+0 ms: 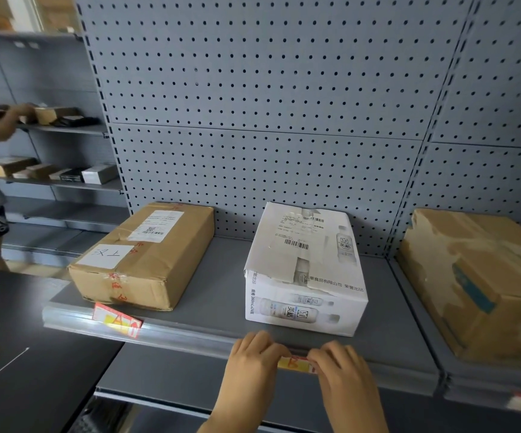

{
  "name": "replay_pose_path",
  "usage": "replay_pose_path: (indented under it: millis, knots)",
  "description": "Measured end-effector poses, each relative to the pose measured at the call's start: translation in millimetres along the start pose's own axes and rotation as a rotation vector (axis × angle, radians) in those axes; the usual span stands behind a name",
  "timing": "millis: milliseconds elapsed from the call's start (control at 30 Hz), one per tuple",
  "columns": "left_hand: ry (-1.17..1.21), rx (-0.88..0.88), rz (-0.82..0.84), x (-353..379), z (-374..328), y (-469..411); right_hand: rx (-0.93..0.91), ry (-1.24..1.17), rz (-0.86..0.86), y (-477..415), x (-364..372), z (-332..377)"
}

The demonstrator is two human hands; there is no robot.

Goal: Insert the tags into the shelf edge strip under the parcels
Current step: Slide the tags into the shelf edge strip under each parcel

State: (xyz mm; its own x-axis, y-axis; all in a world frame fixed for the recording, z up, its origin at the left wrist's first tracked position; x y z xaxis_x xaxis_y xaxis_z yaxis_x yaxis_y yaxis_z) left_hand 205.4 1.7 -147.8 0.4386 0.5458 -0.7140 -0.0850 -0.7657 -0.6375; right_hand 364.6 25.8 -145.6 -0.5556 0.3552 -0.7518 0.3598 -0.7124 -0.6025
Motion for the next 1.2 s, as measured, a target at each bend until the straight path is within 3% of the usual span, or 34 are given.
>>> replay_pose_path:
  millis: [167, 433, 633, 733, 933, 1200]
  knots:
    - [-0.024, 0.041, -0.046, -2, -4, 10, 0.006, 0.021, -0.069, 6, -4, 0]
    - [-0.012, 0.017, 0.077, -9, -10, 15, -0.011, 0.118, -0.165, 14, 0, -1]
    - [0.02, -0.031, 0.069, -35, 15, 38, 0.011, 0.066, -0.287, 11, 4, 20]
    - [-0.042, -0.037, 0.055, -61, 51, 50, -0.08, -0.04, -0.342, 4, 20, 50]
    - [-0.206, -0.159, -0.075, -151, 154, 50, -0.18, -0.217, -0.253, -22, 84, 140]
    - [-0.162, -0.114, -0.015, -196, 245, 40, 0.012, -0.163, -0.101, -80, 139, 247]
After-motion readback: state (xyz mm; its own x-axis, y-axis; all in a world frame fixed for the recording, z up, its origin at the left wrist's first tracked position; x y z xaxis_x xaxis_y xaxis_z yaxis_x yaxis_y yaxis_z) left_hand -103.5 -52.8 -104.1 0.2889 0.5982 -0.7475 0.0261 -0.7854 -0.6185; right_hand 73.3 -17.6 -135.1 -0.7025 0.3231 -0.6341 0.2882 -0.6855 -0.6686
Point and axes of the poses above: each hand's wrist, its own y-axis away from the middle knuckle, its own x-axis out of the palm, z = x × y, the point moved 3 cm from there along -y, towards the middle knuckle, and after that the axes turned 2 degrees about -y, right-handed, at the moved point
